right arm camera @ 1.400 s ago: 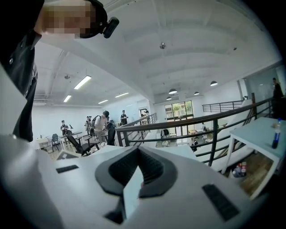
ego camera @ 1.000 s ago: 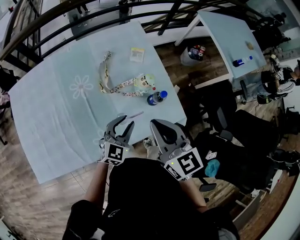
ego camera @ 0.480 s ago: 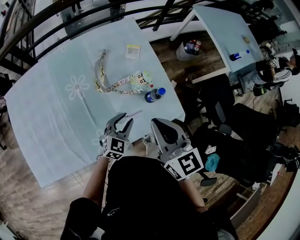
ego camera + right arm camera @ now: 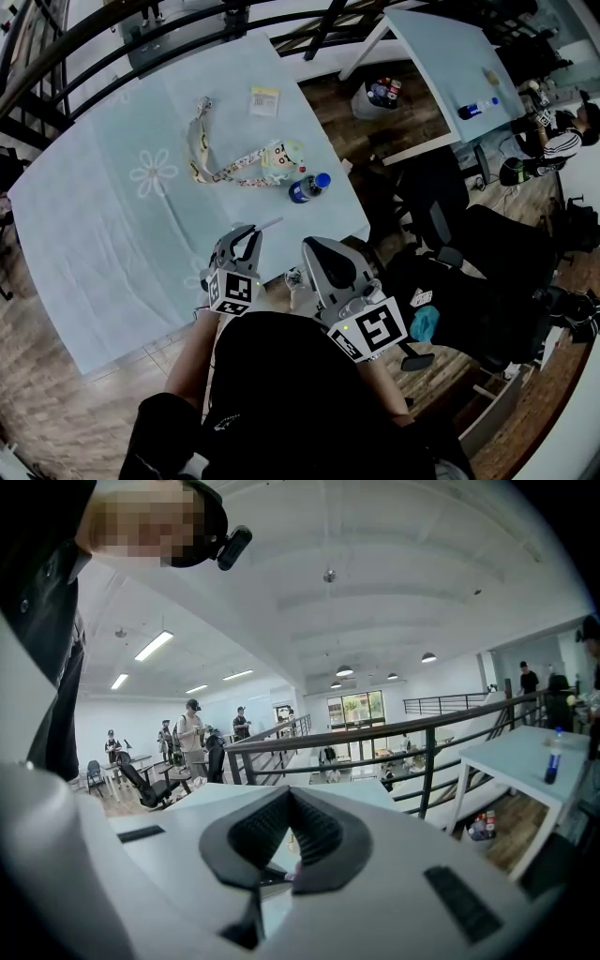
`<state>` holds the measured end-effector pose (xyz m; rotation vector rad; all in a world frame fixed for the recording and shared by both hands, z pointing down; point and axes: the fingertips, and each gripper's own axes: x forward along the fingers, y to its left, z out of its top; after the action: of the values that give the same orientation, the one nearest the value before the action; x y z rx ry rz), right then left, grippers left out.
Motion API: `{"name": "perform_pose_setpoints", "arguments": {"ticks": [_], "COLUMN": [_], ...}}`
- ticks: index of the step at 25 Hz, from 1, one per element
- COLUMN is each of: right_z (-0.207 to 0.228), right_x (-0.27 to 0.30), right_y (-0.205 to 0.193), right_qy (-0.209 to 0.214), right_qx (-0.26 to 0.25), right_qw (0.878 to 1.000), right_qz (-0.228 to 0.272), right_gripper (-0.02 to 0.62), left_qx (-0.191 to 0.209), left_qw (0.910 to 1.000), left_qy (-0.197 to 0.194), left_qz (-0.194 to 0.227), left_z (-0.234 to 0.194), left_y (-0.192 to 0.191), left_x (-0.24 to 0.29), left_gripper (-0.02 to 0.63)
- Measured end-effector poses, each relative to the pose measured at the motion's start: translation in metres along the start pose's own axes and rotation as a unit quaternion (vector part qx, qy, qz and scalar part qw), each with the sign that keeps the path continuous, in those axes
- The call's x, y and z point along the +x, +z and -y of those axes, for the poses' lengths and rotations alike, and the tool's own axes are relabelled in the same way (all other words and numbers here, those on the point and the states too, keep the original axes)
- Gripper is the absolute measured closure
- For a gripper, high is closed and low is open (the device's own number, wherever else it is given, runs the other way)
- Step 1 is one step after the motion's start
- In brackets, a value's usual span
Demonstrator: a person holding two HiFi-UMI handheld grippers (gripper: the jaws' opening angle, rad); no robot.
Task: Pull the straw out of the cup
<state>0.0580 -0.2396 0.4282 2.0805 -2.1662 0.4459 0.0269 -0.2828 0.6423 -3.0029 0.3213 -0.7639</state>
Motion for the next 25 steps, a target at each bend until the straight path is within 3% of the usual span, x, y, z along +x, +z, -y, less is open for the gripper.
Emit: {"name": "perform_pose_setpoints", "arguments": {"ticks": [16, 25], "right_z": [-0.012, -0.018], "right_x": [-0.002, -0.011], "right_y": [-0.003, 0.002], "right_qy": [0.046, 0.097], "right_qx": [-0.004, -0.014], "right_qw": [0.999, 0.995], "right_qz": [0.008, 0.028], "right_gripper": [0.587, 0.586], "left_qx": [-0.045, -0.092], "left_qw": [0.9941, 0.9755], "left_qy": [0.075, 0.144], "left_qz": [0.065, 0.138], "left_z": [-0.017, -0.024], "left_y": [0.028, 0.072], "left_x": [-0.037, -0.083], "left_gripper": [0.575, 0.575]}}
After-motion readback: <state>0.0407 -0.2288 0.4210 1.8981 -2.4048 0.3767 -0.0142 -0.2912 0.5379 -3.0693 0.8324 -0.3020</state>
